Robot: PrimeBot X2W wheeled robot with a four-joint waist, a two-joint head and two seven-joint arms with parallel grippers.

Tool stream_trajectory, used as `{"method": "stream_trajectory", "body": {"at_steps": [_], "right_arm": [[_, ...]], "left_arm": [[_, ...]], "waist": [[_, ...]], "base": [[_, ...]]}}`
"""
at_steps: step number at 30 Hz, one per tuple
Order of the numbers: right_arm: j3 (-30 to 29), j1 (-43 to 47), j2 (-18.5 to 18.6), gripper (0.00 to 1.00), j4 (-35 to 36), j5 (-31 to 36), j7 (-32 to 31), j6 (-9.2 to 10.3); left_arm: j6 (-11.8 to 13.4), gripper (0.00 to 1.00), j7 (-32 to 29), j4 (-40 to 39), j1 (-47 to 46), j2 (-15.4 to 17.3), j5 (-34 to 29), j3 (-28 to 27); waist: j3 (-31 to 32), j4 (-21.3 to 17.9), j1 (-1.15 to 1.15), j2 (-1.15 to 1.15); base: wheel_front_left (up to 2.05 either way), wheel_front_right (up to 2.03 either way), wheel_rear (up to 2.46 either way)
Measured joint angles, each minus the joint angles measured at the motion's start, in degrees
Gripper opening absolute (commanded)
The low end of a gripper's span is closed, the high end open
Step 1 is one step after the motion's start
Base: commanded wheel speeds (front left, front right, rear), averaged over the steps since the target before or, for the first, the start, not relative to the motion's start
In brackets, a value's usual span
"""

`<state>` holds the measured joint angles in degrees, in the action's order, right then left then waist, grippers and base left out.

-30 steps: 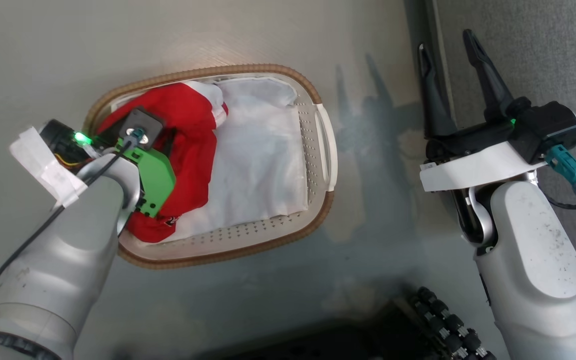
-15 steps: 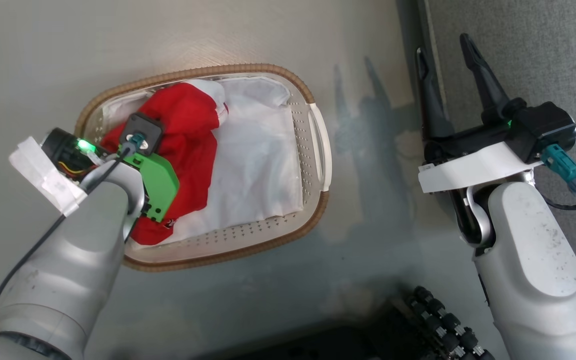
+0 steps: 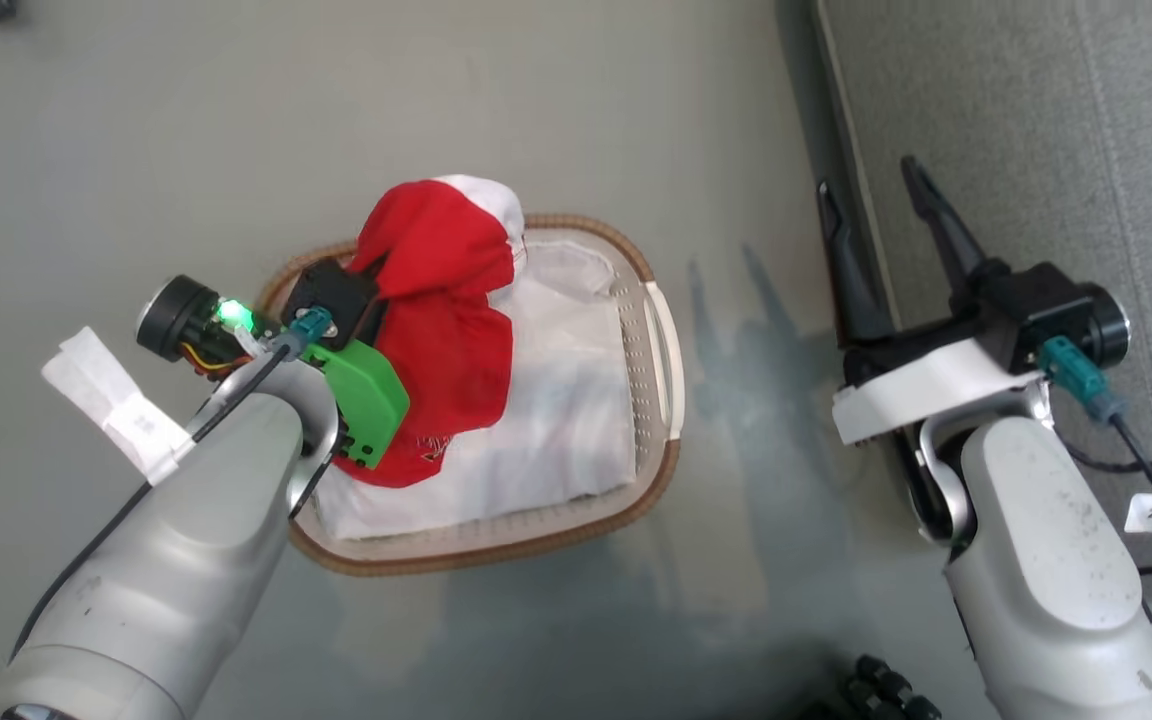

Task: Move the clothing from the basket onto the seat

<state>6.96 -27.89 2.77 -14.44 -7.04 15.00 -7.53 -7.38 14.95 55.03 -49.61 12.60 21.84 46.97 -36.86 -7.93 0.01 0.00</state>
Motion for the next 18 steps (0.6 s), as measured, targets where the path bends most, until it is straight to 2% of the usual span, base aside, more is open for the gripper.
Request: {"method": "stream_trajectory", "body": {"at_steps": [10,16,17,18], "right_arm": [[1.1,5.8,0.0,1.0,-3.4,1.6,0.0,0.0],[2.5,7.5,0.0,1.0,-4.5,1.7,0.0,0.0],[4.1,7.6,0.0,1.0,-5.0,1.5,0.0,0.0],[4.8,7.6,0.0,1.0,-5.2,1.4,0.0,0.0]], "left_arm": [[0.0,0.0,0.0,-14.6,1.7,4.5,3.8,1.7],[0.0,0.0,-1.0,-20.9,-1.6,6.7,6.2,3.8],[0.0,0.0,-3.3,-24.7,-3.8,7.9,7.9,4.6],[0.0,0.0,-3.9,-25.5,-4.6,8.3,8.1,4.7]], "waist": [[11.4,1.8,-0.01,0.0],[18.3,2.3,-0.01,0.0],[22.1,2.2,-0.01,0.0],[23.0,2.2,-0.01,0.0]], "base": [[0.0,0.0,0.0],[0.0,0.0,0.0],[0.0,0.0,0.0],[0.0,0.0,0.0]]}}
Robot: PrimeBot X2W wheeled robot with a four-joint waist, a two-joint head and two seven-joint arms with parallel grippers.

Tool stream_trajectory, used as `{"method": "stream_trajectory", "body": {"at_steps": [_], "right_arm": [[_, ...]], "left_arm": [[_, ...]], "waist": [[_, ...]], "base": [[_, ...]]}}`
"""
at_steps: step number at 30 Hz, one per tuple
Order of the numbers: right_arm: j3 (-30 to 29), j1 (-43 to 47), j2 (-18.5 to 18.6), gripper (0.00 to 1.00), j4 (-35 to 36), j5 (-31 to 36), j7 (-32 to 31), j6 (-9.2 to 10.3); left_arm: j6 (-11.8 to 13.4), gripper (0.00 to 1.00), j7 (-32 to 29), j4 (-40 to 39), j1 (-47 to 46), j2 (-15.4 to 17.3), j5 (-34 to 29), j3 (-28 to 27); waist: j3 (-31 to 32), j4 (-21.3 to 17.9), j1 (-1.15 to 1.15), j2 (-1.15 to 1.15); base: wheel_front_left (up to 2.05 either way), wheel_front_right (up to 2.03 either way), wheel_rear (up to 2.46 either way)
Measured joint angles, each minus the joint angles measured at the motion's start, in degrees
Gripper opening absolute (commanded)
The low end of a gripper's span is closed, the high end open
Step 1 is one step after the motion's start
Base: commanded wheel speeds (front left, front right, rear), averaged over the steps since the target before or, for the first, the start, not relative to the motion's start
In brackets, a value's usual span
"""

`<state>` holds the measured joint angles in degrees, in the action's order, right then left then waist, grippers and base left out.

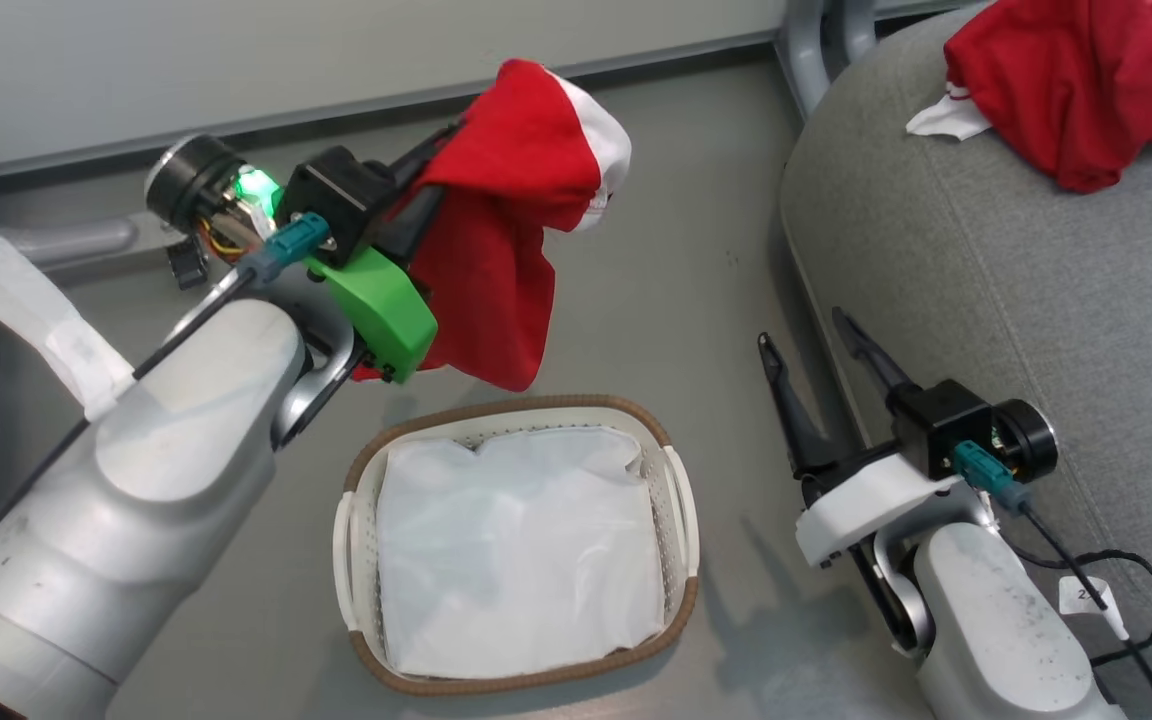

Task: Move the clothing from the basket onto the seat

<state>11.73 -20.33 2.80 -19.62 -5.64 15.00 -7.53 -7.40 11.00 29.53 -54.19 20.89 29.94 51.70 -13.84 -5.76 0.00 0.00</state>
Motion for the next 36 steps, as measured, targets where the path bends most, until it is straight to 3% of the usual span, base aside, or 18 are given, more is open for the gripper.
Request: {"method": "stream_trajectory", "body": {"at_steps": [6,17,25,36], "right_arm": [[5.2,-0.9,0.0,1.0,-0.8,-2.0,0.0,0.0],[14.9,-6.3,0.0,1.0,-2.3,-6.0,0.0,0.0],[16.8,-10.8,0.1,1.0,-6.6,-7.9,0.0,0.0],[33.8,-19.7,6.2,1.0,-10.6,-22.3,0.0,0.0]], "left_arm": [[0.0,0.0,-3.3,-4.8,-4.1,1.5,2.8,0.0],[0.0,0.0,-6.4,-10.3,-6.5,1.5,5.8,0.0],[0.0,0.0,-7.2,-12.9,-6.8,0.4,5.9,0.9],[0.0,0.0,-7.3,-16.3,-7.6,-0.3,5.9,2.9]], "waist": [[4.2,-0.9,0.0,0.0],[7.0,-2.0,0.0,0.0],[6.7,-1.0,0.0,0.0],[6.0,0.2,0.0,0.0]], "base": [[0.0,0.0,0.0],[0.0,0.0,0.0],[0.0,0.0,0.0],[0.0,0.0,0.0]]}}
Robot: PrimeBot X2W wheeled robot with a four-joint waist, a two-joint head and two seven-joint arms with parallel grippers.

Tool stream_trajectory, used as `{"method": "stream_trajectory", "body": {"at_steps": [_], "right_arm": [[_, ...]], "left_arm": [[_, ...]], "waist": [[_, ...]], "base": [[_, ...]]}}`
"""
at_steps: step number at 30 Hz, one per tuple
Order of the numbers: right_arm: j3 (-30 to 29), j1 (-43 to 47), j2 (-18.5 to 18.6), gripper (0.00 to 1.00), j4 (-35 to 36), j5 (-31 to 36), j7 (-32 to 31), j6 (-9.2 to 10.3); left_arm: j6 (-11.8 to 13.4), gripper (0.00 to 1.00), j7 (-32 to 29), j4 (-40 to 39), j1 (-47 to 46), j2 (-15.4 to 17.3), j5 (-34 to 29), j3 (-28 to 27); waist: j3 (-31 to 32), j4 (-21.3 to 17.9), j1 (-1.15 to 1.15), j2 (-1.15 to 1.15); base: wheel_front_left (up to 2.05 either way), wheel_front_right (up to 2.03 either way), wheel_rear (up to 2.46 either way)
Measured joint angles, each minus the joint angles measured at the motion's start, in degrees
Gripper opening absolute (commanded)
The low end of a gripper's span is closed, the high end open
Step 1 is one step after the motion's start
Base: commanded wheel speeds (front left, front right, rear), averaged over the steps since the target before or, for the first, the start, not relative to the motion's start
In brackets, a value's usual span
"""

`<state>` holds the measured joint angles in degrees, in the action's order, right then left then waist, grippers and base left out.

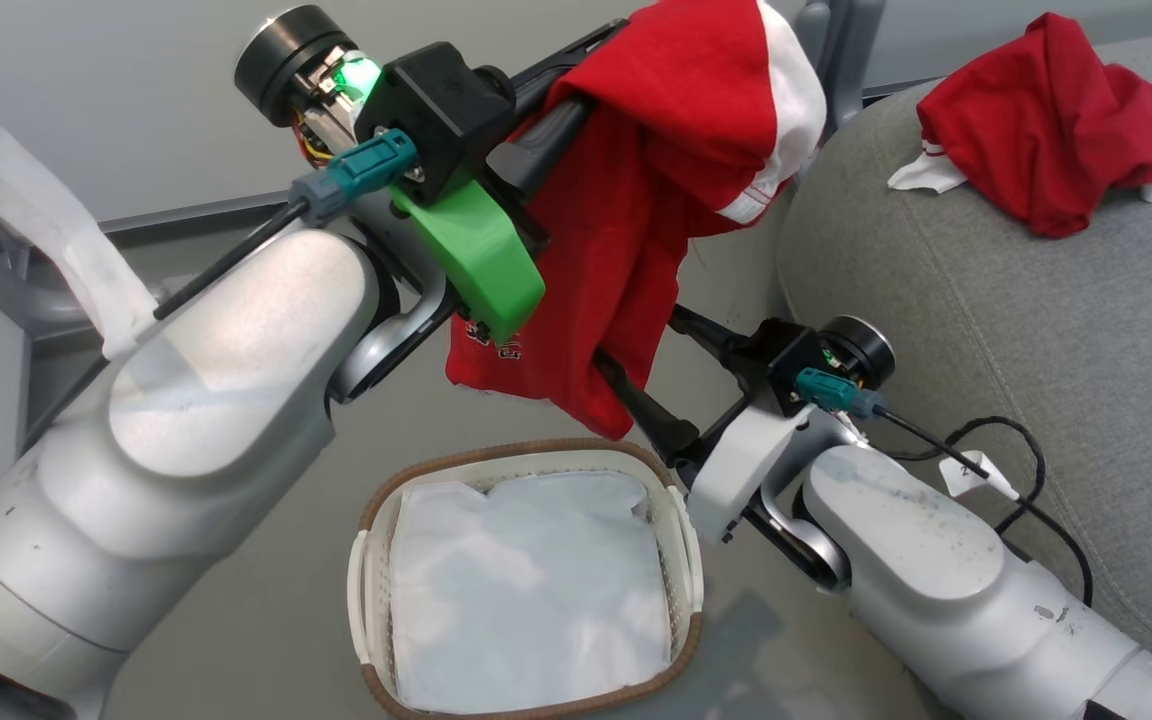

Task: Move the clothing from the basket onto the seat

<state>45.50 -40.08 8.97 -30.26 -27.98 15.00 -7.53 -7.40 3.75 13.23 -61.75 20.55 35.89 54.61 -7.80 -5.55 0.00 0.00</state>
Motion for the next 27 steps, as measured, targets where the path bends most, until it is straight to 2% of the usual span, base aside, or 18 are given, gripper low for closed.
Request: {"method": "stream_trajectory", "body": {"at_steps": [4,9,10,11,12,13,21,24,25,27], "right_arm": [[4.5,-1.8,0.8,1.0,0.8,-3.5,0.0,0.0],[4.1,-3.3,0.4,1.0,0.7,-3.2,0.0,0.0],[3.7,-3.4,-0.1,0.74,0.5,-3.1,0.0,0.0],[3.5,-3.5,-0.7,0.36,0.4,-2.5,0.0,0.0],[3.6,-3.5,-1.0,0.2,0.3,-2.0,0.0,0.0],[3.6,-3.6,-1.3,0.0,0.3,-1.6,0.0,0.0],[1.1,-3.2,-1.7,0.0,3.0,1.8,0.0,0.0],[-0.1,-2.4,-1.3,0.0,4.7,2.8,0.0,0.0],[-0.6,-2.2,-1.1,0.0,5.2,3.0,0.0,0.0],[-1.8,-1.4,-0.8,0.0,6.2,3.5,0.0,0.0]], "left_arm": [[0.0,0.0,0.0,-0.9,0.0,-0.1,0.4,0.5],[0.1,0.0,-0.2,-2.0,0.2,-0.4,1.5,0.5],[0.2,0.0,-0.2,-2.2,0.2,-0.4,1.8,0.5],[0.3,0.0,-0.2,-2.3,0.4,-0.4,2.0,0.5],[0.3,0.0,-0.2,-2.4,0.6,-0.4,2.2,0.5],[0.4,0.0,-0.2,-2.4,0.8,-0.3,2.4,0.5],[2.5,0.0,0.4,-1.1,4.6,1.1,5.9,-1.8],[3.3,0.46,1.0,0.1,5.9,2.6,6.4,-2.5],[3.5,1.0,1.1,0.4,6.4,2.9,6.5,-2.5],[4.0,1.0,1.5,1.3,7.7,3.4,6.7,-2.6]], "waist": [[0.2,0.3,0.0,0.0],[0.4,0.6,0.0,0.0],[0.4,0.7,0.0,0.0],[0.5,0.9,0.0,0.0],[0.5,1.0,0.0,0.0],[0.6,1.1,0.0,0.0],[1.0,1.6,0.0,0.0],[1.2,1.4,0.0,0.0],[1.2,1.3,0.0,0.0],[1.2,1.1,0.0,0.0]], "base": [[0.0,0.0,0.0],[0.0,0.0,0.0],[0.0,0.0,0.0],[0.0,0.0,0.0],[0.0,0.0,0.0],[0.0,0.0,0.0],[0.0,0.0,0.0],[0.0,0.0,0.0],[0.0,0.0,0.0],[0.0,0.0,0.0]]}}
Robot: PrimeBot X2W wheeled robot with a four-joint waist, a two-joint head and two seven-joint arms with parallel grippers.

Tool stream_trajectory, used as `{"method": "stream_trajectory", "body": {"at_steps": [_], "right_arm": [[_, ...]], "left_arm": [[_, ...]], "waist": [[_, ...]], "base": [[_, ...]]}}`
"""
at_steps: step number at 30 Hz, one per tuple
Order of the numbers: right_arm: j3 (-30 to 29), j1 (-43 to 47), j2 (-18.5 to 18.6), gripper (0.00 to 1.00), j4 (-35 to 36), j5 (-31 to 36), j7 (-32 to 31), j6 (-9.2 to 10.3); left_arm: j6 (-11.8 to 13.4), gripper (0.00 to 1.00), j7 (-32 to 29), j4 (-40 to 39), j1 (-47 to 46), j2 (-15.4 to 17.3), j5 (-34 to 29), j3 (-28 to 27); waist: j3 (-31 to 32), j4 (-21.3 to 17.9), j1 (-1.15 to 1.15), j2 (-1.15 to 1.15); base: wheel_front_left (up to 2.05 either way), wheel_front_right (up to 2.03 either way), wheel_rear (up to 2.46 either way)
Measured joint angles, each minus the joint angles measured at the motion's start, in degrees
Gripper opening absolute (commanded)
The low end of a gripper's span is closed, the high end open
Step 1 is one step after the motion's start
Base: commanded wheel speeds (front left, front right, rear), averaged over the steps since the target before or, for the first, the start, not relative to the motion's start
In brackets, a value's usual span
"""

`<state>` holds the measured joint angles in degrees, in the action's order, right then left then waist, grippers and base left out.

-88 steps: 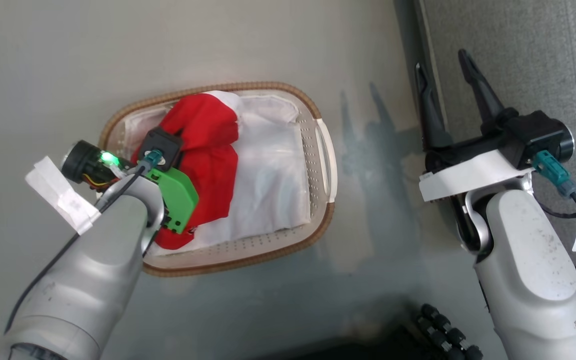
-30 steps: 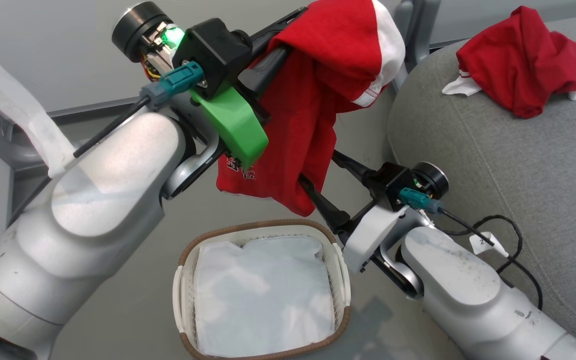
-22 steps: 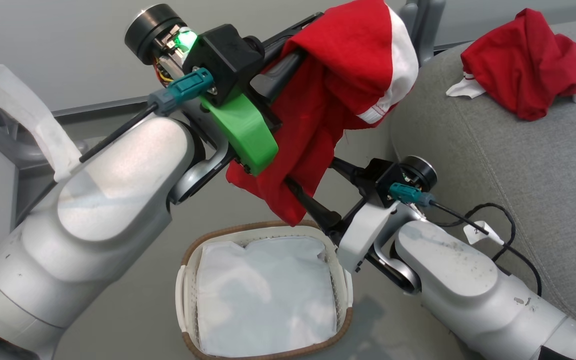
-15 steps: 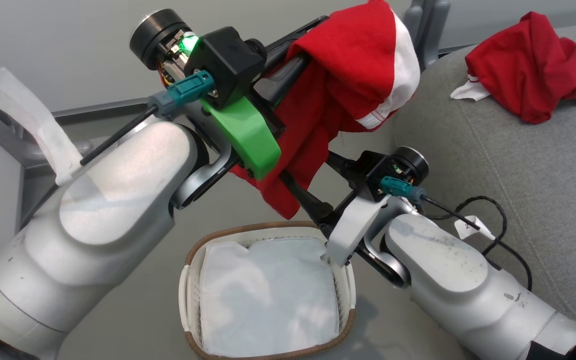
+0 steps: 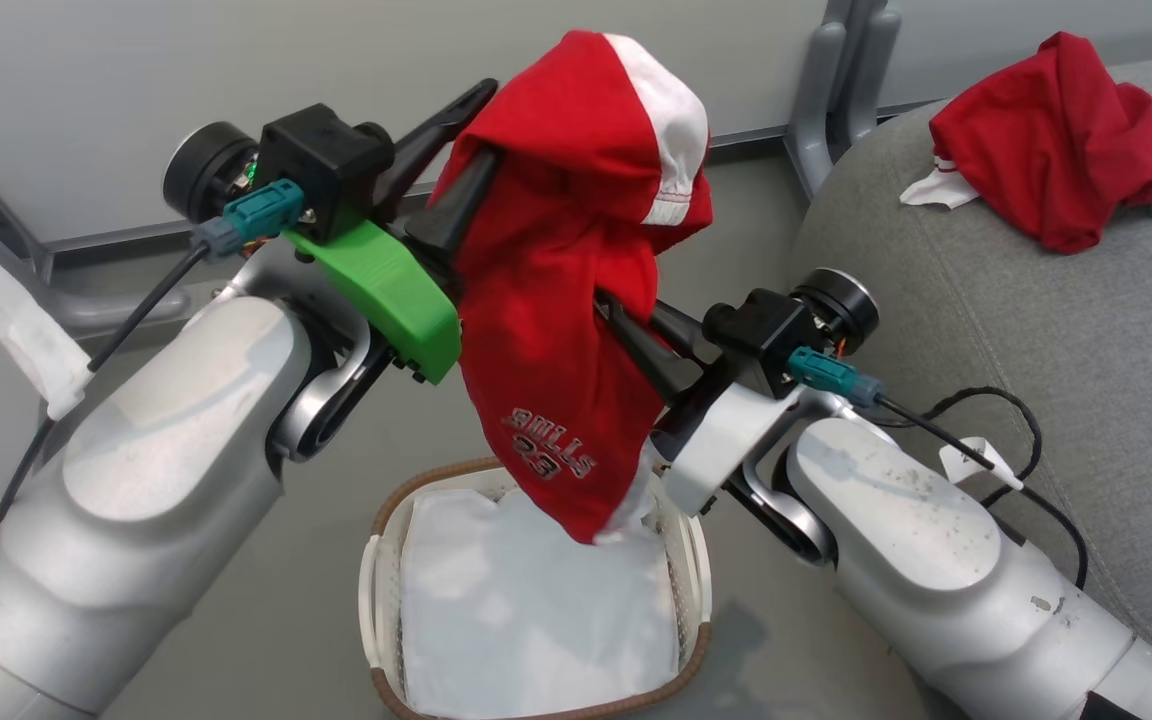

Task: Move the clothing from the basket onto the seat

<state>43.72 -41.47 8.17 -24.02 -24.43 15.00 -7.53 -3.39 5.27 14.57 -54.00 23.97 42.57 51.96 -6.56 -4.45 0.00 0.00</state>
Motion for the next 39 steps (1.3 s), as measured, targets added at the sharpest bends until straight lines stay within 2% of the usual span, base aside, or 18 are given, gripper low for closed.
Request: {"method": "stream_trajectory", "body": {"at_steps": [10,24,28,39], "right_arm": [[-7.4,2.2,0.6,0.0,2.0,6.3,0.0,0.0],[-11.9,7.2,4.5,0.0,3.2,10.9,0.0,0.0],[-13.7,8.2,5.2,0.0,3.6,11.8,0.0,0.0],[-18.7,9.3,6.5,0.0,5.6,13.5,0.0,0.0]], "left_arm": [[1.5,1.0,3.7,1.8,6.4,0.5,0.8,0.3],[4.0,1.0,8.9,0.7,16.8,-1.8,0.2,1.9],[5.1,1.0,9.5,0.6,19.7,-2.4,-1.0,1.8],[5.6,1.0,9.8,1.0,25.2,-5.1,-4.6,-1.0]], "waist": [[0.2,-0.7,0.0,0.0],[0.7,-1.5,0.0,0.0],[0.6,-2.4,0.0,0.0],[-0.2,-6.9,0.0,0.0]], "base": [[0.0,0.0,0.0],[0.0,0.0,0.0],[0.0,0.0,0.0],[0.0,0.0,0.0]]}}
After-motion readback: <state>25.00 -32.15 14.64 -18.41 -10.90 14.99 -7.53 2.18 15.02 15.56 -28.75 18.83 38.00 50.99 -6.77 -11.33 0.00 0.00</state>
